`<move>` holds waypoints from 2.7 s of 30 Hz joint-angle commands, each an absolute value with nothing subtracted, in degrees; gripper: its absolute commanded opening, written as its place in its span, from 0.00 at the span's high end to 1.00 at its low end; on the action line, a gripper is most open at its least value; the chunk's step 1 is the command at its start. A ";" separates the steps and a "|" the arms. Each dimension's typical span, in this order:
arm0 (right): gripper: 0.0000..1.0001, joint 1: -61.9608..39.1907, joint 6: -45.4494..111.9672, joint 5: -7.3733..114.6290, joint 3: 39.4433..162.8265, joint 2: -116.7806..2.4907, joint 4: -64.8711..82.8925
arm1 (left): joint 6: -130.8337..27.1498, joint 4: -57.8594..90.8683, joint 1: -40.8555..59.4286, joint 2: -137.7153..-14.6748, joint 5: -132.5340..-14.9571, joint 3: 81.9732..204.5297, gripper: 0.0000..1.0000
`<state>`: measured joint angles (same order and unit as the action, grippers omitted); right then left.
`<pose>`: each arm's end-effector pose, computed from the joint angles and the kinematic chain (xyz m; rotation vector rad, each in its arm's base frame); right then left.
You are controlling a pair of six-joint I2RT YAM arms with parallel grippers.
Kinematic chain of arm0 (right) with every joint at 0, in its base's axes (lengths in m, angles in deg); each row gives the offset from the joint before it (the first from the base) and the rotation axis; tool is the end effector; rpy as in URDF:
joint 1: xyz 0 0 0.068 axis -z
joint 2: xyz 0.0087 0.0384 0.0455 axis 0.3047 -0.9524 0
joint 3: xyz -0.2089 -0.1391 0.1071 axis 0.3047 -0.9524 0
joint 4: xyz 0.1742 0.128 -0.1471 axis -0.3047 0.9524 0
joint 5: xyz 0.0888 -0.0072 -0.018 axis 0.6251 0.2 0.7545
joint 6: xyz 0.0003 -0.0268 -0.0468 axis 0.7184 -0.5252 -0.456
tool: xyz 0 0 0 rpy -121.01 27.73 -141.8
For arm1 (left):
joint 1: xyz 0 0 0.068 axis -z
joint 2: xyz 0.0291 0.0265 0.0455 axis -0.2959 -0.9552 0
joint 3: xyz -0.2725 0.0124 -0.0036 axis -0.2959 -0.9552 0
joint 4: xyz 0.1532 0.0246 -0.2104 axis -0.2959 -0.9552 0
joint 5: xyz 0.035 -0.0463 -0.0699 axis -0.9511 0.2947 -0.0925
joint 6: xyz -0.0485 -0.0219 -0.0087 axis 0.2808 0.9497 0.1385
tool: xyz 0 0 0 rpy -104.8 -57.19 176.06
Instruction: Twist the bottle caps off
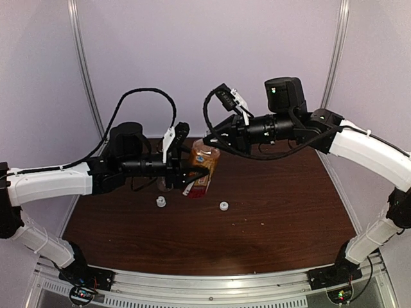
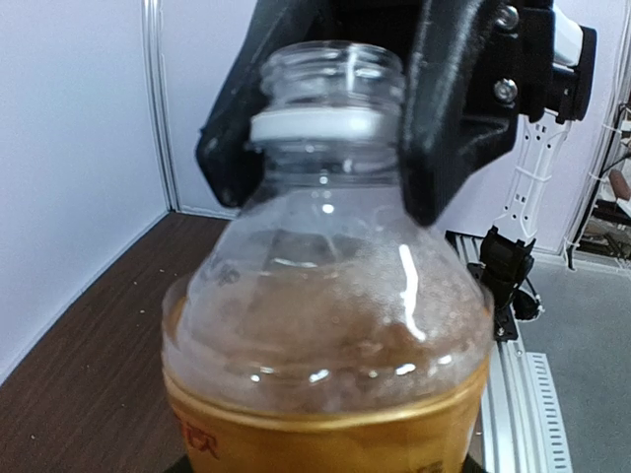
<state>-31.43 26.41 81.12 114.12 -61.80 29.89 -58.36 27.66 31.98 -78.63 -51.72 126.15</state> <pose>0.2066 0.2705 0.4162 -1.2182 1.5921 1.1468 0.1935 -0.2514 0.3147 1.0645 1.5219 -1.1348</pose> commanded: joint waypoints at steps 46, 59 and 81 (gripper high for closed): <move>0.92 -19.54 18.27 61.52 106.40 -83.62 13.22 | -59.38 22.24 31.74 -69.78 -88.99 126.45 0.02; 0.52 -19.24 17.78 61.73 106.28 -83.74 15.28 | -59.54 22.59 31.74 -69.11 -90.93 125.95 0.02; 0.00 -17.63 29.79 50.54 100.12 -63.13 25.22 | -60.08 21.39 31.03 -64.39 -101.16 125.58 0.02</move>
